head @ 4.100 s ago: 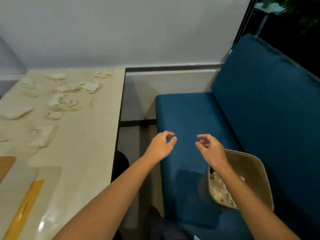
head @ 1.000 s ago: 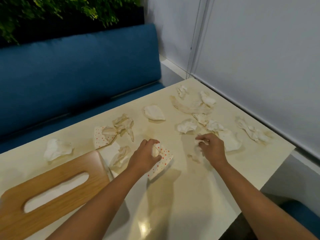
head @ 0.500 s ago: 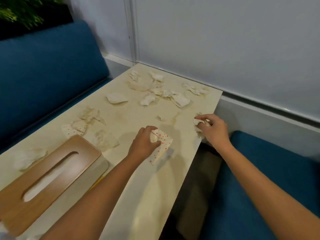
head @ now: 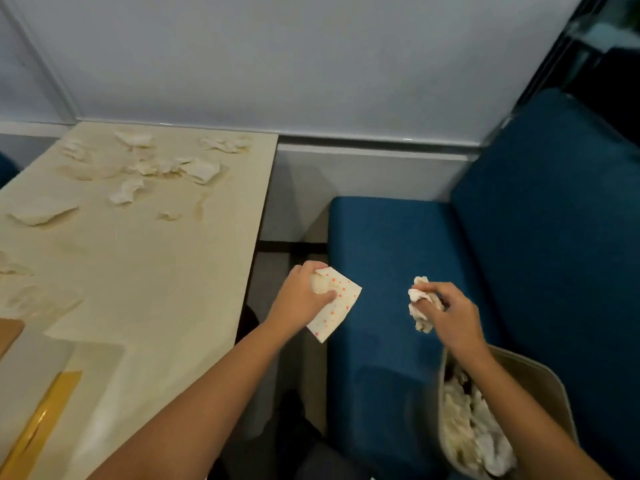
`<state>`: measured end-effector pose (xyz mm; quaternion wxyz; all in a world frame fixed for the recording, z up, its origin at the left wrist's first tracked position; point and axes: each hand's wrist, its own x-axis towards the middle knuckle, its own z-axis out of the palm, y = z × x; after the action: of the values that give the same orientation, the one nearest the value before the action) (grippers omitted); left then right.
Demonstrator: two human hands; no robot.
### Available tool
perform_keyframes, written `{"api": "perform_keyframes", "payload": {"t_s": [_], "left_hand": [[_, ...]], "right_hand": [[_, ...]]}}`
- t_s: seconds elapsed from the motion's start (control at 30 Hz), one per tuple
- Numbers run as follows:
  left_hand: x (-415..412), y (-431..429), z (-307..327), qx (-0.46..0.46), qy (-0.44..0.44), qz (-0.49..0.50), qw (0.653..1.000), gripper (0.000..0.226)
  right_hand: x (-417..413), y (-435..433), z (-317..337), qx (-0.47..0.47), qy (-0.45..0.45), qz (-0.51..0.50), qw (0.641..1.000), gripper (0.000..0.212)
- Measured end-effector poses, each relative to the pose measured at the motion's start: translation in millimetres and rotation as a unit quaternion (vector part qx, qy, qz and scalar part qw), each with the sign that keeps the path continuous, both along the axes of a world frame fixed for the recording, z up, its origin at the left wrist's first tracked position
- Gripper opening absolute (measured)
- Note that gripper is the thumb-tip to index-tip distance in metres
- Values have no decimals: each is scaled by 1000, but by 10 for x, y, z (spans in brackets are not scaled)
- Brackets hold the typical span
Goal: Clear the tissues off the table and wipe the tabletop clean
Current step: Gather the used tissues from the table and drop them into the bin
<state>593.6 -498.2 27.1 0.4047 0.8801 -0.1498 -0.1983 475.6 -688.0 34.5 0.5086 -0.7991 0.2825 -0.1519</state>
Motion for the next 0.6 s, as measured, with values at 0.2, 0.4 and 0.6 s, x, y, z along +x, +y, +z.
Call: {"api": "perform_keyframes", "payload": {"t_s": [0.2,0.4,0.6], "left_hand": [[-555,-748,-206,-5,31,-111,993,46],[-1073,-1300,-403,8,60,-199,978,47],[-1451,-1657,-565,19,90,-247,965,60]], "right_hand": [[-872,-440,-451,-60,69,-77,993,16],[-1469,-663,-944,-75,217,-143,963,26],[-1849,-823,-1198,9,302,-168,938,37]]}}
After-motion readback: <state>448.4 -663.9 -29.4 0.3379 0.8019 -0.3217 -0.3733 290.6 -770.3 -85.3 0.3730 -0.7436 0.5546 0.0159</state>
